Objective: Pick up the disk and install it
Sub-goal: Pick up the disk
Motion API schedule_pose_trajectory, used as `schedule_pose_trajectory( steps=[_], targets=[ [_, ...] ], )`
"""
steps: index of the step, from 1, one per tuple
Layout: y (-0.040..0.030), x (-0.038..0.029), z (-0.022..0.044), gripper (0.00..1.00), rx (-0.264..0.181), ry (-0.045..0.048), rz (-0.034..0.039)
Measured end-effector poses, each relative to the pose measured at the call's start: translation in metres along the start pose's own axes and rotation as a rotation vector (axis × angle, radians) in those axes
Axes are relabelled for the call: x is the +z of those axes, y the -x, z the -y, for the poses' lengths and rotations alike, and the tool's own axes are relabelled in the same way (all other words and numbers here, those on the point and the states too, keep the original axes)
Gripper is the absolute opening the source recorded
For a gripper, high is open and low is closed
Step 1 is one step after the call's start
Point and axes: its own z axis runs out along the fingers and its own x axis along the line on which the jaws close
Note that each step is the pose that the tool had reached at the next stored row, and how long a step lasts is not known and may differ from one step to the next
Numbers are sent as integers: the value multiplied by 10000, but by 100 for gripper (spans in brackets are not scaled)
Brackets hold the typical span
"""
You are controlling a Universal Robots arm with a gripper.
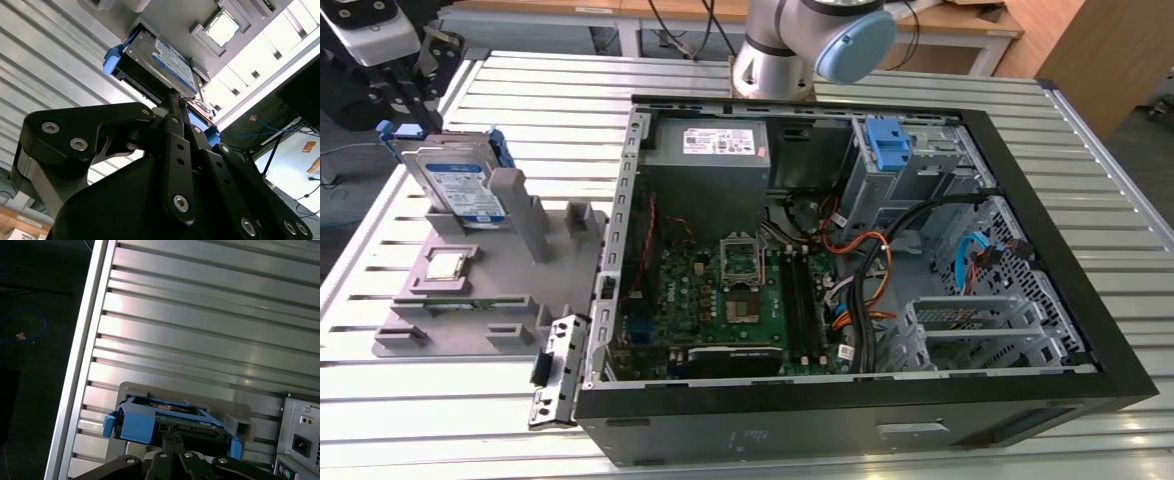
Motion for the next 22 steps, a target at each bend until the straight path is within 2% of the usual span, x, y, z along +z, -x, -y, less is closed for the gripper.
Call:
schedule_pose_trajectory(
  steps=[9,15,22],
  targets=[
    [0,0,0,10,-14,1,0],
    [0,0,0,10,-270,7,-12],
    [0,-12,-1,10,-293,8,-13]
  ],
)
